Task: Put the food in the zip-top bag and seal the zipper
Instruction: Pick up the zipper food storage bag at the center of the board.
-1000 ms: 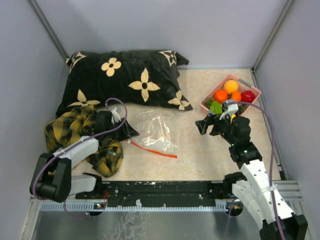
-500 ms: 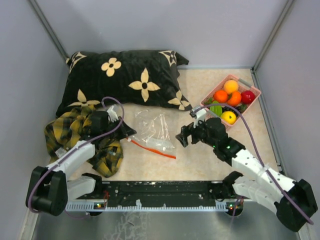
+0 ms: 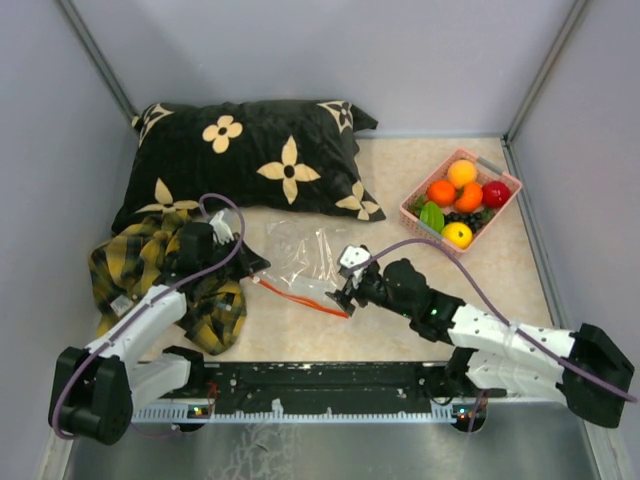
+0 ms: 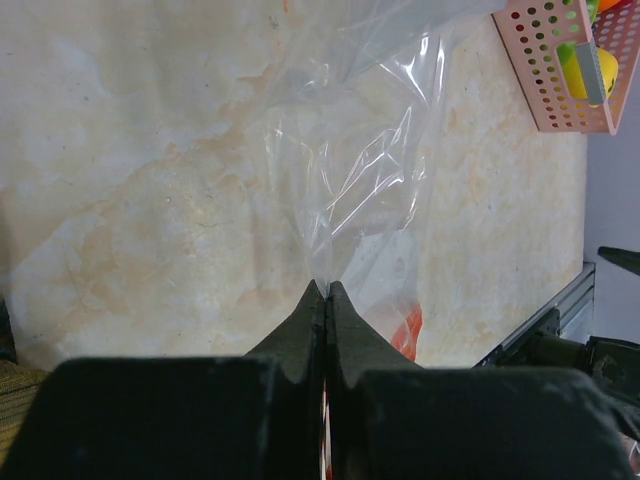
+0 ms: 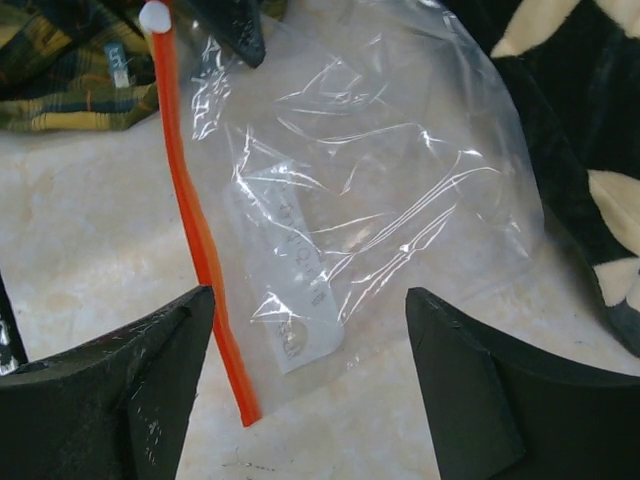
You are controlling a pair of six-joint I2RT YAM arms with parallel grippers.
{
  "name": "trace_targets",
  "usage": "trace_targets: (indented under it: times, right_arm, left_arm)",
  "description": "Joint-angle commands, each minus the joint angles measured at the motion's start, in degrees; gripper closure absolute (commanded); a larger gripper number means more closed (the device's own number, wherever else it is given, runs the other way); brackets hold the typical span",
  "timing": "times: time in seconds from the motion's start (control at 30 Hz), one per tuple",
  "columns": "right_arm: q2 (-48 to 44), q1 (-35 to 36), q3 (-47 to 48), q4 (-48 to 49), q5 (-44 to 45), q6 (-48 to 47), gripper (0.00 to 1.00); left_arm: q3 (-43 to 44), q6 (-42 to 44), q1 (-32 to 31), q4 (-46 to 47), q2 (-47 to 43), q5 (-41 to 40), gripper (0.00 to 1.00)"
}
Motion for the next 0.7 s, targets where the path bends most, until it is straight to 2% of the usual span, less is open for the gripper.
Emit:
trace_targets:
  times: [0.0,0.2,0.37,0.67]
  right_arm:
    - [3.95,4.72,0.22,9.04,3.57,-8.74,0.23]
    - [10.36,9.74,0.91,12.39,8.31,-12.98,0.27]
    - [15.3,12.42,0.77,18.94,12.73,-14.55,0.32]
    - [23.71,15.34,1.64,26.07,15.51,-16.8,0.36]
  left_arm:
    - [1.46,0.48,-0.56,-0.59,-1.84,-0.24,1.0]
    - [1.64,0.42,-0.56,-1.08,-2.71,-0.09,1.0]
    - [1.49,0.24,-0.55,-0.93,-2.64,-0.17,1.0]
    - [1.55,-0.24,-0.62,0.06,-2.07,0.29,1.0]
